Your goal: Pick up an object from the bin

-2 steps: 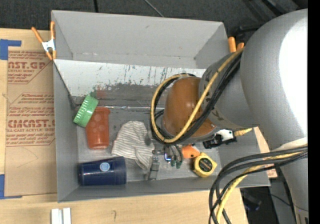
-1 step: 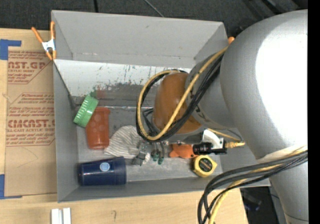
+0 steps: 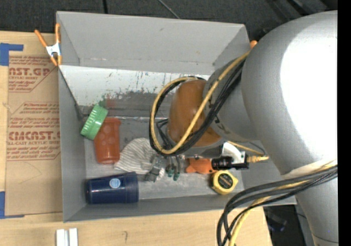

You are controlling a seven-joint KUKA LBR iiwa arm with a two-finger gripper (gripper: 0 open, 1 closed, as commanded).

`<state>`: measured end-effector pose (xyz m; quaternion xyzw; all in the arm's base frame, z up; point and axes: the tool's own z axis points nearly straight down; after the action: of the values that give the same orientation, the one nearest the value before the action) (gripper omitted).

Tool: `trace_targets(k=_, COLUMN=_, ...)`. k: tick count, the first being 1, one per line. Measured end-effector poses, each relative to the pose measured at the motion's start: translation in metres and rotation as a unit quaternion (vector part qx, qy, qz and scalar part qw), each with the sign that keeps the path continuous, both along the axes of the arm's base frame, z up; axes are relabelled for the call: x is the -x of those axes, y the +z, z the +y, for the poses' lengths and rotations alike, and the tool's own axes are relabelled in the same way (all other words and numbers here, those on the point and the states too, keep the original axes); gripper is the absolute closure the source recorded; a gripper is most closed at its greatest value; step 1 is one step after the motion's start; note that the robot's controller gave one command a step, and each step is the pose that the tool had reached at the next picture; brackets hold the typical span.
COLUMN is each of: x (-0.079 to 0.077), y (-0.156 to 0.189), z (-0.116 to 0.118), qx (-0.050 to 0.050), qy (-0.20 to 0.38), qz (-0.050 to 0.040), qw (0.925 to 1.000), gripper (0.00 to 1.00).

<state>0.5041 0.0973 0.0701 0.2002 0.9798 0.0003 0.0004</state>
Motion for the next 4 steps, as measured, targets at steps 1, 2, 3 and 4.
trace_targets(k=1, x=0.001, y=0.003, z=0.0, qx=0.0, qy=0.0, qz=0.0013, qw=1.0, gripper=1.0)
trace_targets(k=2, x=0.002, y=0.016, z=0.0, qx=0.0, qy=0.0, qz=0.003, qw=1.0, gripper=1.0)
trace_targets(k=3, x=0.001, y=0.03, z=0.0, qx=0.0, qy=0.0, qz=0.002, qw=1.0, gripper=1.0)
trace_targets(k=4, x=0.001, y=0.042, z=0.0, qx=0.0, qy=0.0, qz=0.0004, qw=1.0, gripper=1.0)
